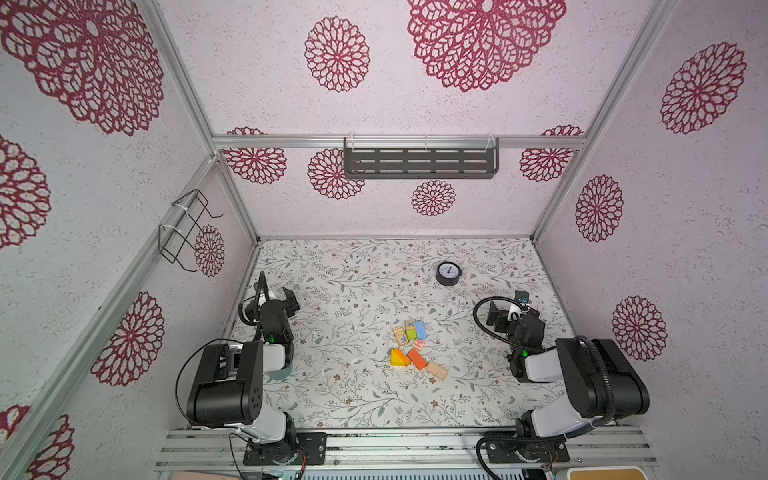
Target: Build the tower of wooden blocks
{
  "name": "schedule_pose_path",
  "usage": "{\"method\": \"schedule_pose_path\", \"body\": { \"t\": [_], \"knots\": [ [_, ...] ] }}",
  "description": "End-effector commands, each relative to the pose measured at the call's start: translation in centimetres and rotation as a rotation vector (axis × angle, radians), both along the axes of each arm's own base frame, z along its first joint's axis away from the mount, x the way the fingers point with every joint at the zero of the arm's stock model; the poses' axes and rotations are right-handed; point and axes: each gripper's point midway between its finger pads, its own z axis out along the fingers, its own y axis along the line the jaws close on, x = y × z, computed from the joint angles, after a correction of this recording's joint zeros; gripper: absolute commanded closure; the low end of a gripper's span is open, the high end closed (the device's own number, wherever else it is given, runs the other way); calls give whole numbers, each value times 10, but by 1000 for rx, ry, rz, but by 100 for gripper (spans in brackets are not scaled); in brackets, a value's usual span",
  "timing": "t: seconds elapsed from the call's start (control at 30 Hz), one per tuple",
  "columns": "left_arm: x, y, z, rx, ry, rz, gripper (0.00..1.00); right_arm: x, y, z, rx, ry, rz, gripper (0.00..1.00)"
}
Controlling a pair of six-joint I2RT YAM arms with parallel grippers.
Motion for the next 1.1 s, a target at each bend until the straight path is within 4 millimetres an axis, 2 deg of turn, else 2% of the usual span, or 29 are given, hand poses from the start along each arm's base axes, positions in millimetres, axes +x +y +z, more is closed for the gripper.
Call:
{"method": "schedule_pose_path", "body": {
  "t": [0.0, 0.93, 1.07],
  "knots": [
    [-1, -1, 0, 10, -2, -1, 3, 4, 0, 18, 12, -63, 3, 1],
    [0, -1, 0, 3, 2, -6, 3, 4, -1, 17, 22, -61, 9, 1],
    [-5, 7, 8, -3, -11, 44, 3, -1, -15, 28, 26, -75, -86, 1]
  ]
}}
